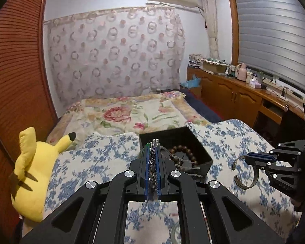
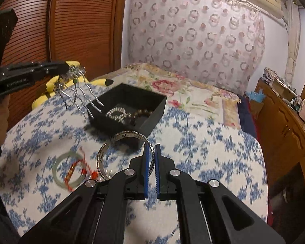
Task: Organize jewelry
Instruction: 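Carry the silver comb and bangle over the black box with both tools, then open both tools to drop the comb and bangle into the box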
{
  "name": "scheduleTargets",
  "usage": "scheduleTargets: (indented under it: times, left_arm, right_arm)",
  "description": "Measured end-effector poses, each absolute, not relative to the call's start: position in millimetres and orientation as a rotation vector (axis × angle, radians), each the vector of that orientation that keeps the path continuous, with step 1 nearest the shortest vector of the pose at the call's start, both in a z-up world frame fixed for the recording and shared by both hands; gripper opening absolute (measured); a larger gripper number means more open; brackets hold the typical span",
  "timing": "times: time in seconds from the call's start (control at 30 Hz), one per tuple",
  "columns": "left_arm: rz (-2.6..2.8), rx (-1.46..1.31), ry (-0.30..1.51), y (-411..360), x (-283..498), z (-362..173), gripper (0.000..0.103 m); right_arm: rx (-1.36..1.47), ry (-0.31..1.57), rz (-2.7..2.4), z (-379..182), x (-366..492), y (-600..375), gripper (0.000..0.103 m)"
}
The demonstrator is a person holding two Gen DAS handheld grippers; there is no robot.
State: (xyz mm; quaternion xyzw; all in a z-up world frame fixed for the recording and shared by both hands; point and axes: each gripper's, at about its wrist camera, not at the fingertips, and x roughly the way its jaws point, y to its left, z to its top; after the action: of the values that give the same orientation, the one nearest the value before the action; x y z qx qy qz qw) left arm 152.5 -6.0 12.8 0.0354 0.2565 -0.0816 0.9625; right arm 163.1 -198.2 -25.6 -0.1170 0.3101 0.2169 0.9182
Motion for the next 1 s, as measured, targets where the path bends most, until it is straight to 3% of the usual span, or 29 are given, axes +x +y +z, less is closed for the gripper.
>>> scheduleTargets:
  times: [0.4,1.0]
  left_arm:
    - [-0.189,0.028,0.587,-6.9,220.5,-2.8,0.005]
    - [-0.221,0.006,0.671,-0.7,232.2,-28.1,0.005]
  right_arm:
    - [-0.238,0.628,0.470,-15.6,223.0,-186.8,0.006]
    - [-0.298,0.671,0.538,-36.5,283.1,-133.4,0.006]
